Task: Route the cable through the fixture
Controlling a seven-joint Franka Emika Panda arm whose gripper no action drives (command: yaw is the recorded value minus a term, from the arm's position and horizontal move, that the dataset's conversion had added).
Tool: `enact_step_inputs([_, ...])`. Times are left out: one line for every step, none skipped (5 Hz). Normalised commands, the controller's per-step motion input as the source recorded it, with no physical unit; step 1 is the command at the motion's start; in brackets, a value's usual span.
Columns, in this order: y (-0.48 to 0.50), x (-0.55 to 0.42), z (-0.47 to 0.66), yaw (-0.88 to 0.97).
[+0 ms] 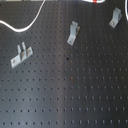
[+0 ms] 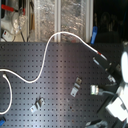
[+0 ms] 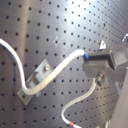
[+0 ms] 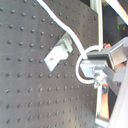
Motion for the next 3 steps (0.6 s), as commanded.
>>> enact_step_inputs([0.358, -0.367, -0.73, 0.1])
enact_step_inputs([0.344, -0.229, -0.52, 0.03])
enact_step_inputs([0.331, 0.324, -0.27, -0.03])
